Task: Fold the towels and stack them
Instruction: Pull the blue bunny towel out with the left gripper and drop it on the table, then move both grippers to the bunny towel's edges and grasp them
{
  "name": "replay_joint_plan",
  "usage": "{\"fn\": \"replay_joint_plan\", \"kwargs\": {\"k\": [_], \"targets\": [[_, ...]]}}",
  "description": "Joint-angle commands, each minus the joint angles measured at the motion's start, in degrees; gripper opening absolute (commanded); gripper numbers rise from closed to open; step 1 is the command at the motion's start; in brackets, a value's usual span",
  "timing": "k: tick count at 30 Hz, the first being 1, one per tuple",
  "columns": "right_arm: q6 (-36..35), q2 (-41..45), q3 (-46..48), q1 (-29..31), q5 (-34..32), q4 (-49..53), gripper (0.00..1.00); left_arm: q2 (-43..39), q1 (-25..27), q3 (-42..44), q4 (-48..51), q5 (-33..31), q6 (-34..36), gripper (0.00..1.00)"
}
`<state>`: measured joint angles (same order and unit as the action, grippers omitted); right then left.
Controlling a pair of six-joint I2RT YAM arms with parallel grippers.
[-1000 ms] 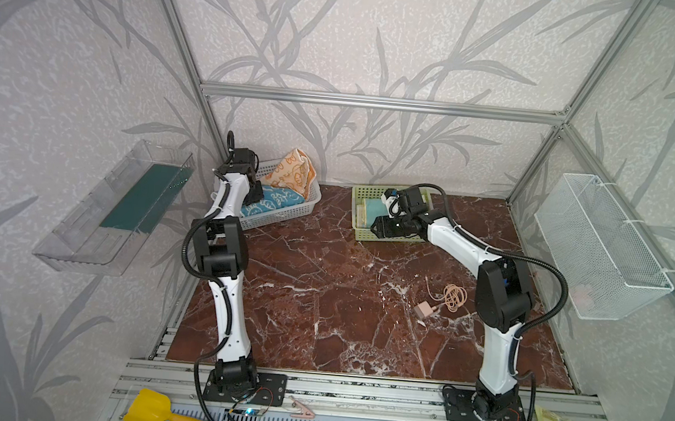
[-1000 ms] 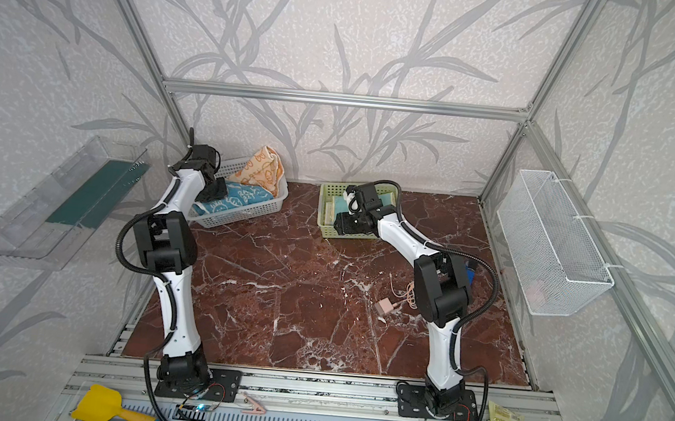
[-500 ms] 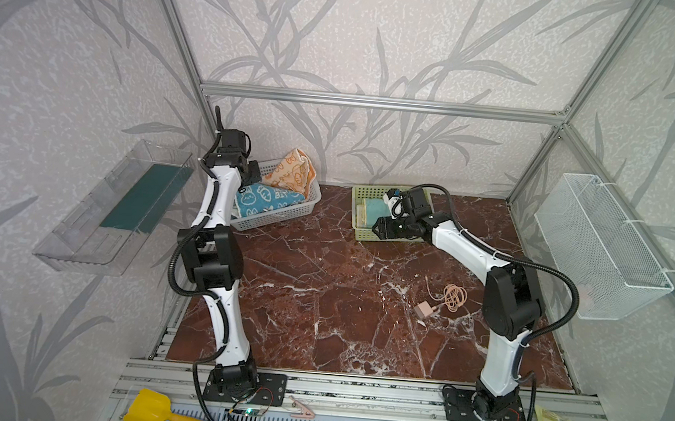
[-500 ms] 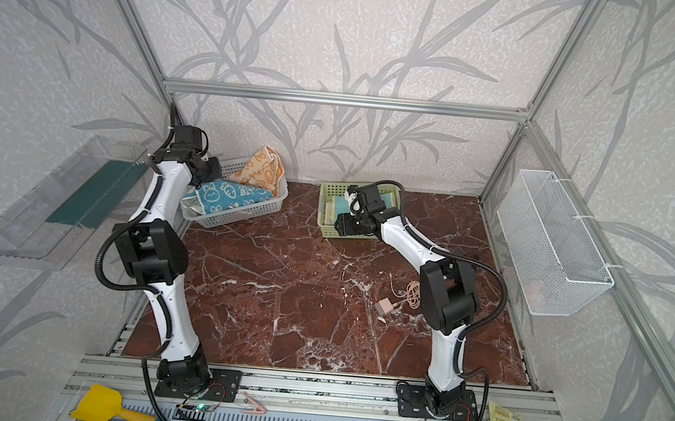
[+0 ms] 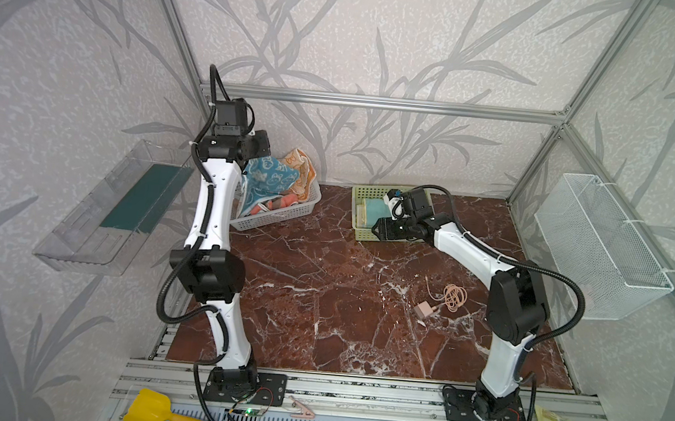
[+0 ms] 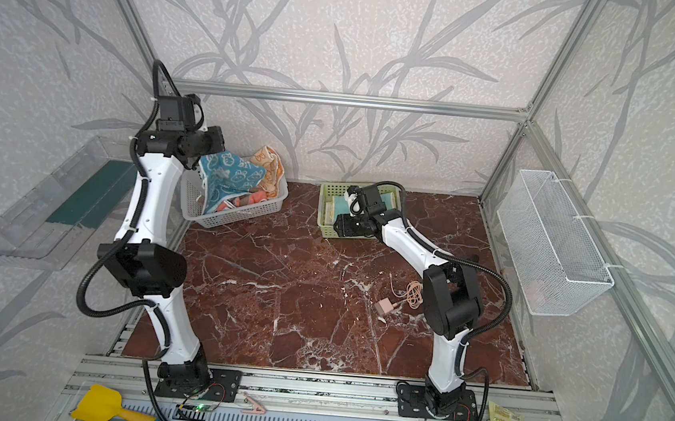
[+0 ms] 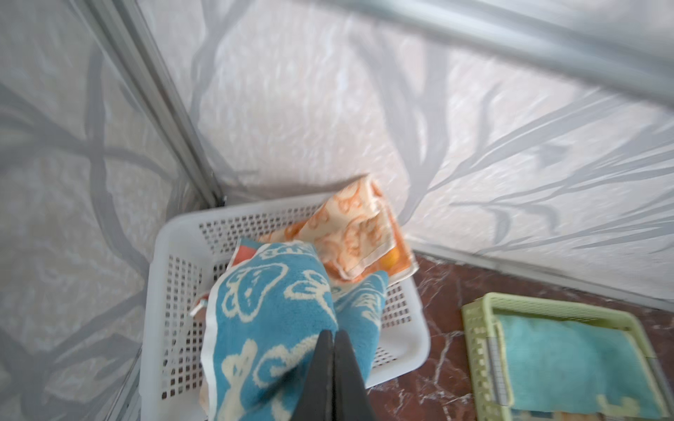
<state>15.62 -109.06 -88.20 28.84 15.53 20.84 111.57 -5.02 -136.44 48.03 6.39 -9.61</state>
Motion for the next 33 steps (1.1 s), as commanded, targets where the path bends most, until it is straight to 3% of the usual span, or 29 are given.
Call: {"fn": "replay_joint_plan", "kwargs": {"k": [1,13,20,21,23,24,28,33], "targets": [[1.2,4.9,1.9,1.4,0.5,-0.2,0.59,-5.9,2.3,-4.5,4.1,1.8,1.7,0.0],[3.3,18.2,12.7,2.2,-0.6,0.5,0.59,-22.4,9.4,5.8,3.1,10.1,-3.1,0.0],[3.8,22.6,16.1,2.2,-1.6,2.4,0.59,-29.8,9.0,31.5,-7.1,11.0,-8.2,0.0],[3.9,22.6,16.4,2.2,-1.6,2.8,0.59,-29.9,8.6,35.8,-9.0,10.7,-8.8,0.09],[4.2,22.0,16.6,2.5,-1.6,3.9,0.59,-28.3,6.9,43.5,-11.5,9.8,-9.9,0.45],[4.3,21.7,16.5,2.8,-1.9,4.5,0.59,-26.8,5.9,45.4,-11.2,9.1,-10.2,0.52],[3.6,20.1,16.6,6.9,-5.0,6.5,0.59,-22.5,2.8,48.6,-3.5,6.3,-11.0,0.56],[5.3,14.8,16.8,13.9,-6.1,5.4,0.59,-31.6,2.9,65.0,-8.5,0.0,-13.5,0.55]]}}
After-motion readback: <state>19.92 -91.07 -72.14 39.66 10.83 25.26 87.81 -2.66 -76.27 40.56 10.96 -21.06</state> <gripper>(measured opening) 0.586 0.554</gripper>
